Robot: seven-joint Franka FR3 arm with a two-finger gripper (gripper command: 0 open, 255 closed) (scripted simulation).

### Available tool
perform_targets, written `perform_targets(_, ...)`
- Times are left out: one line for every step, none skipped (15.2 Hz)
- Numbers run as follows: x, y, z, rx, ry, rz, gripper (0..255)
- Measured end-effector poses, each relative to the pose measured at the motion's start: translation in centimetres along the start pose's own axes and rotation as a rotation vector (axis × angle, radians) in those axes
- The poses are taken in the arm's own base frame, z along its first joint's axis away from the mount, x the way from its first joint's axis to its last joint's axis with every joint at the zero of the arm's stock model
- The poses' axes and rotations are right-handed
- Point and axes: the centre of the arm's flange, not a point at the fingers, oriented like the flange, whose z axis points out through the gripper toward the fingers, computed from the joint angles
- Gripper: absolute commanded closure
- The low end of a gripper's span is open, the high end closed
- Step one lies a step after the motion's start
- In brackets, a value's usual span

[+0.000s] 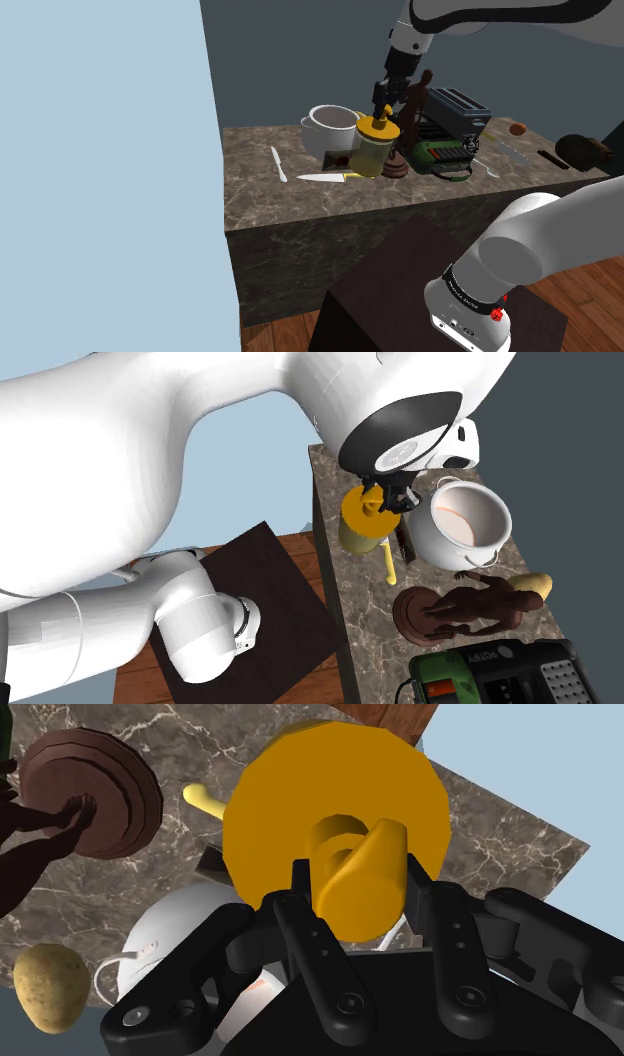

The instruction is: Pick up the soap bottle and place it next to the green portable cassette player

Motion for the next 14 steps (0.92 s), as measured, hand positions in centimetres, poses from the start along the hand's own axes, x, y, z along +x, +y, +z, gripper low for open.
perform_targets(0.0,-0.2,-0.6,0.000,0.000,0.000,255)
perform_targets(0.0,-0.3,-1.1,0.000,0.000,0.000,255)
perform_targets(0.1,-0.3,-1.7,0.000,0.000,0.000,255)
perform_targets(0.2,-0.3,-2.2,0.000,0.000,0.000,255)
perform_targets(0.3,-0.2,-2.7,0.000,0.000,0.000,255)
perform_targets(0.2,-0.4,-3.3,0.000,0.000,0.000,255)
perform_targets(0.2,-0.4,-3.7,0.000,0.000,0.000,255)
perform_targets(0.2,-0.4,-4.2,0.000,0.000,0.000,255)
perform_targets(0.2,-0.4,-4.6,0.000,0.000,0.000,255)
perform_targets(0.2,-0.5,-5.2,0.000,0.000,0.000,255)
perform_targets(0.3,-0.5,-5.7,0.000,0.000,0.000,255)
perform_targets(0.4,-0.5,-6.3,0.000,0.000,0.000,255)
perform_targets(0.5,-0.5,-6.8,0.000,0.000,0.000,255)
perform_targets(0.4,-0.5,-7.4,0.000,0.000,0.000,255)
